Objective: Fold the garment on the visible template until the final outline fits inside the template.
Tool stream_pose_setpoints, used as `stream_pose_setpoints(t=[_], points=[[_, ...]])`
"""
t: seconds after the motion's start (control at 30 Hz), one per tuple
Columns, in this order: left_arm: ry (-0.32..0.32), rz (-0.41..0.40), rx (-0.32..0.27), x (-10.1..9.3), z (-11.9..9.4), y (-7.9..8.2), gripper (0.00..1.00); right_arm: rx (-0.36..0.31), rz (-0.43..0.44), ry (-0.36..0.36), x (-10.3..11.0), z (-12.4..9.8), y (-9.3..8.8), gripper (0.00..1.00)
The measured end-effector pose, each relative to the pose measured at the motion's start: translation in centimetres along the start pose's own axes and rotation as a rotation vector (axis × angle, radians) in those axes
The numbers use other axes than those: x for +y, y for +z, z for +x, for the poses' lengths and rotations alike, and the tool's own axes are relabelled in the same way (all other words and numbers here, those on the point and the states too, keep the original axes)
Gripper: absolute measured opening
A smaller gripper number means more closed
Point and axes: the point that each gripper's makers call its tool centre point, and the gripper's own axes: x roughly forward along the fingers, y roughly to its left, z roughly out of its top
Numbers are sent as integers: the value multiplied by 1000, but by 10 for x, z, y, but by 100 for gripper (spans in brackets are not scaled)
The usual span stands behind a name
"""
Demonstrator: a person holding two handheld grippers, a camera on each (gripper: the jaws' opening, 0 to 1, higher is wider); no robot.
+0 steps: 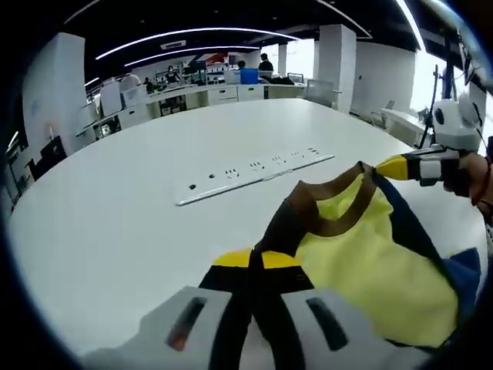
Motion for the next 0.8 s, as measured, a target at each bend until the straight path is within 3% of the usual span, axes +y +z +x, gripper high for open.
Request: stream_pose_setpoints(t=[0.37,0.6,0.63,0.8], points=[[49,36,21,9,6,-8,2,36,46,-4,0,12,-12,0],[55,4,1,17,-5,-5,18,52,60,-12,3,8,-12,0],[59,1,-4,18,-7,-4,20,46,68,-6,6,6,-9,2],[65,-1,-26,17,-20,4,35,61,69,53,28,-4,-5,31]])
